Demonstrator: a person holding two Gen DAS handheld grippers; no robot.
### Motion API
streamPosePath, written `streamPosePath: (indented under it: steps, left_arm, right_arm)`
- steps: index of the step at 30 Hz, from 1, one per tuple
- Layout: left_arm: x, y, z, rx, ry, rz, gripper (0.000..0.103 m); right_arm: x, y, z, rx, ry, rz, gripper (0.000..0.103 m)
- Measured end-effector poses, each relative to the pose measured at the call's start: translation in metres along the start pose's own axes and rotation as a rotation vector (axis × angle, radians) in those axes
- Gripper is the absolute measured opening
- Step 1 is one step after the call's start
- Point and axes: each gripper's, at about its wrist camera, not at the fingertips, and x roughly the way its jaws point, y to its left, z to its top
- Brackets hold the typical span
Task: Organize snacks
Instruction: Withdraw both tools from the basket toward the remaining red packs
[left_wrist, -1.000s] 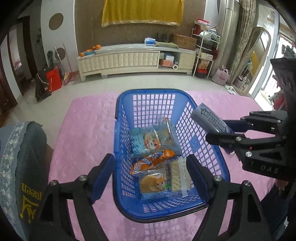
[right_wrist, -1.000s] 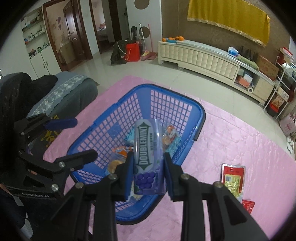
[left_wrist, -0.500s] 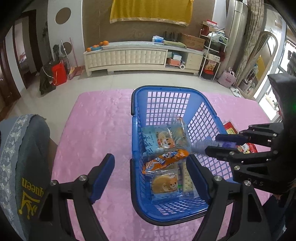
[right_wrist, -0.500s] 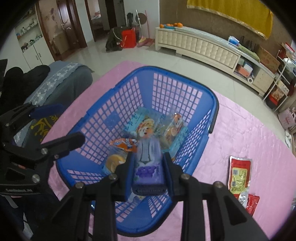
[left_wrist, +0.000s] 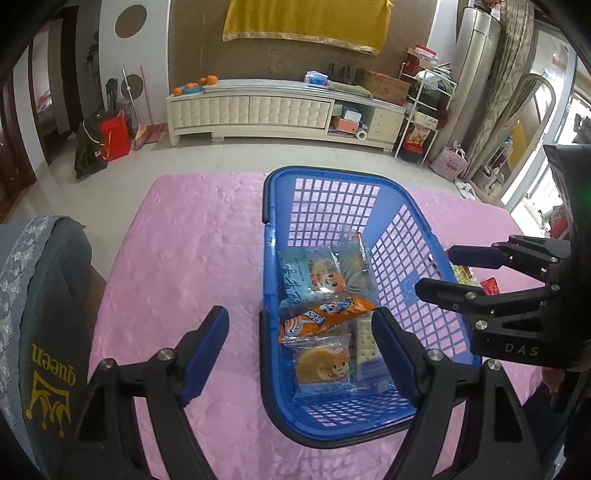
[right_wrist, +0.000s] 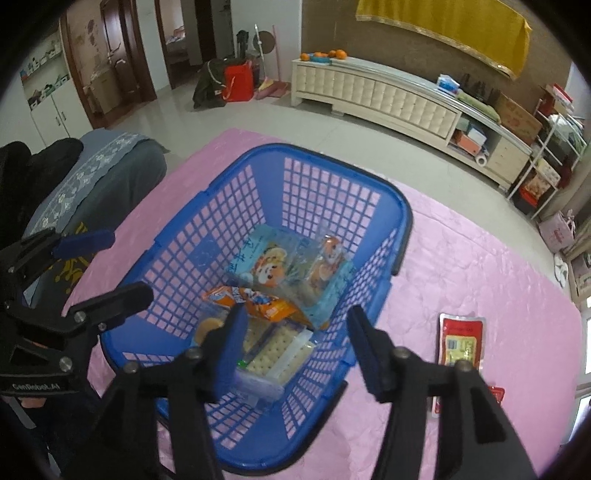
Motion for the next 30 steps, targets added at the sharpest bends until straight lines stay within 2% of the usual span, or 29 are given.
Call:
streamPosePath:
  steps: [5,14,22,30]
  left_arm:
    - [-0.005,-0.011,-0.001,0.019,-0.001,0.002,0.078]
    - [-0.017,-0.045,-0.002,0.078,-0.019,-0.005,0.078]
    - [-0.016,-0.088,0.002,0.132,-0.022,-0.025,0.078]
    - [-0.007,-0.135,0.011,0.134,-0.009,-0.087,0.078]
  right_arm:
    - [-0.007,-0.007,-0.01,0.019,0.0,0.003,0.072]
    - [-0.033,-0.028,-0.033,0.074,-0.03,0.003,0.076]
    - [-0.061,-0.066,-0.053,0.139,-0.067,-0.016,0.078]
    - [-0.081,-0.112,-0.075,0.202,-0.084,-0.041,0.085]
